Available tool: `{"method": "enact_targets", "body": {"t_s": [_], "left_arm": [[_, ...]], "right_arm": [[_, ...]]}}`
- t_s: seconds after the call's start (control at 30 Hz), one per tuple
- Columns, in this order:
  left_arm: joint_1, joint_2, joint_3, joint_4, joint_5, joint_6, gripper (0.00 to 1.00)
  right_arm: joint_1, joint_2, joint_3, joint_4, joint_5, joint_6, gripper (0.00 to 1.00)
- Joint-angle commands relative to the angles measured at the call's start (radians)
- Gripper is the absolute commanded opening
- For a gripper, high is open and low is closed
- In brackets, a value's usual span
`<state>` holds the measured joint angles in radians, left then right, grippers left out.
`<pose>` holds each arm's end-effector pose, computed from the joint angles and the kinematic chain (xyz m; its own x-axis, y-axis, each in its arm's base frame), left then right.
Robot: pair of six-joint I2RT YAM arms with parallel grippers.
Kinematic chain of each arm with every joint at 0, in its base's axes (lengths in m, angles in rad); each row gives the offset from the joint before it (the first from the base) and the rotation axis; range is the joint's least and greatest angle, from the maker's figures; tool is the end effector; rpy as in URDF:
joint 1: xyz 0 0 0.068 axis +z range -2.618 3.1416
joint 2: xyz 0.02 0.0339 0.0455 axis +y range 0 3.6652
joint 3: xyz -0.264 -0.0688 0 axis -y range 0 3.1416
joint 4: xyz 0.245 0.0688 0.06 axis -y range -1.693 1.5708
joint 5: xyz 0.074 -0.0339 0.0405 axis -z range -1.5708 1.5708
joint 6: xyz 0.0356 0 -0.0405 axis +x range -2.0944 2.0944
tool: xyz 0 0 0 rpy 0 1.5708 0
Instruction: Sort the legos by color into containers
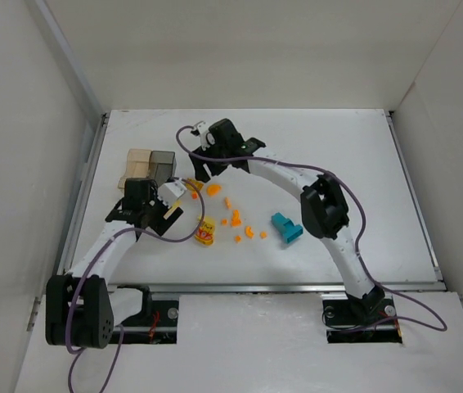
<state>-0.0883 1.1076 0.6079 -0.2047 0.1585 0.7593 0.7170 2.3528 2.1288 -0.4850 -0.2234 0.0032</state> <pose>0.2276 -0.0258 0.2143 -0.3255 0.7113 -0.6231 0.5941 0.6664 0.4504 0.4024 0.3613 0.2341 -0.4932 -0.4258 -0.7585 -0.7660 0.6259 0.1467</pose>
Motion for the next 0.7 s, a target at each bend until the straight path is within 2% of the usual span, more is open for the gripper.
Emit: {"method": "enact_targets", "body": {"t_s": [0.0, 0.13, 0.27, 0.4, 0.67], "left_arm": [[-0.018, 0.038, -0.019, 0.085, 0.045, 0.012, 0.87], [-0.005, 0.087, -0.019, 0.122, 0.035, 0.044, 0.87], [0.004, 0.155, -0.005, 0.111, 0.026, 0.044, 0.86], [0.004, 0.201, 0.055, 0.06, 0.094, 0.064, 0.83], [0.061, 0.235, 0.112, 0.008, 0.104, -0.064, 0.83]], "right_arm": [[-0.008, -0.004, 0.017, 0.044, 0.001, -0.014, 0.76], [-0.008, -0.073, -0.099, 0.112, -0.011, -0.003, 0.76], [-0.008, -0.095, -0.133, 0.121, -0.011, -0.003, 0.76], [-0.008, -0.105, -0.142, 0.121, -0.022, -0.003, 0.76], [-0.008, -0.15, -0.185, 0.132, -0.054, -0.003, 0.77]]}}
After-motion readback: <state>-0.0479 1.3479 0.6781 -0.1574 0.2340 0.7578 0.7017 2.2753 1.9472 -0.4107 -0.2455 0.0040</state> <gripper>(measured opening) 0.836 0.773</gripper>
